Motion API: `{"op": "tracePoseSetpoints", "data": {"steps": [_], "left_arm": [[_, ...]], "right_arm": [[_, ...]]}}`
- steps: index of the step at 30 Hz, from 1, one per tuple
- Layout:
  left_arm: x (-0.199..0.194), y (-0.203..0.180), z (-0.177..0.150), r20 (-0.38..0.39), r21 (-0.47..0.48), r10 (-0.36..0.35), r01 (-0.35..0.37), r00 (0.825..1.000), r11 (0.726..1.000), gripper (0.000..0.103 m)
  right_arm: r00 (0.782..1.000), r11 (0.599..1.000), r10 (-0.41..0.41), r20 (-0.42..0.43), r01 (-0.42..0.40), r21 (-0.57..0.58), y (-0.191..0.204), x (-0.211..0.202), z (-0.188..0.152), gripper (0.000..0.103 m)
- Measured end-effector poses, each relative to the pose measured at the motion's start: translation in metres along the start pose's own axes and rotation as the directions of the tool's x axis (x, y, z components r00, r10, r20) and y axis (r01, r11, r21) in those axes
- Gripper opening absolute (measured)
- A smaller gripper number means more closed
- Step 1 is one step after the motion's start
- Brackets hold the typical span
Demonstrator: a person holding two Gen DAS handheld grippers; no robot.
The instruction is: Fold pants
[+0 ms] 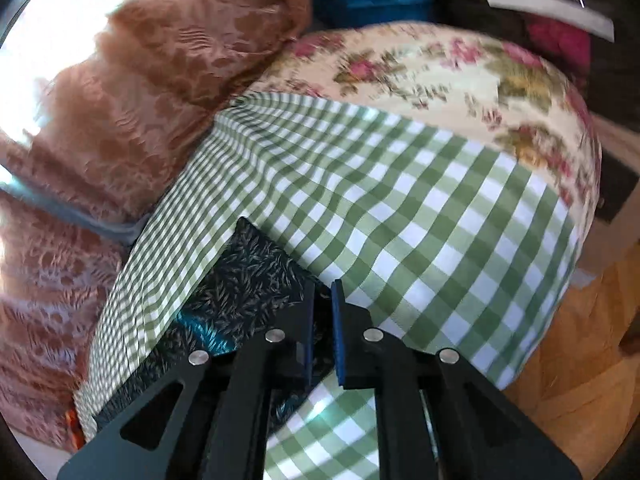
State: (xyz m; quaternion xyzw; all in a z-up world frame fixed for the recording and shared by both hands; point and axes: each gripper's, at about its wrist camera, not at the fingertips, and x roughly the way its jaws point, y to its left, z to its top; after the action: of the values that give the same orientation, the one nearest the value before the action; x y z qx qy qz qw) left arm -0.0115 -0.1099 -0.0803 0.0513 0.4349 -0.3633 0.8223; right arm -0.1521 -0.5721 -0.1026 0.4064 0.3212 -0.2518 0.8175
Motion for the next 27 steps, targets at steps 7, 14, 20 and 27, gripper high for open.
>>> {"op": "tracePoseSetpoints", "data": {"steps": [7,14,20,27], "left_arm": [[0.004,0.002,-0.006,-0.015,-0.027,-0.037,0.037,0.999,0.999,0.040],[0.004,0.001,-0.007,-0.008,-0.029,-0.023,0.023,1.000,0.999,0.040],[0.006,-0.006,-0.007,-0.021,-0.016,0.035,-0.036,0.999,0.999,0.040],[0.011,-0.022,-0.008,-0.016,0.030,0.087,-0.087,0.996,0.996,0.059]], "right_arm": [[0.992,0.987,0.124,-0.012,-0.122,0.102,-0.027,-0.005,-0.015,0.028],[0.960,0.958,0.256,-0.111,-0.236,0.163,-0.018,0.017,-0.031,0.030],[0.954,0.948,0.281,-0.100,-0.260,0.185,-0.015,0.024,-0.036,0.035],[0.936,0.928,0.341,-0.090,-0.320,0.189,-0.017,0.027,-0.038,0.043]]}}
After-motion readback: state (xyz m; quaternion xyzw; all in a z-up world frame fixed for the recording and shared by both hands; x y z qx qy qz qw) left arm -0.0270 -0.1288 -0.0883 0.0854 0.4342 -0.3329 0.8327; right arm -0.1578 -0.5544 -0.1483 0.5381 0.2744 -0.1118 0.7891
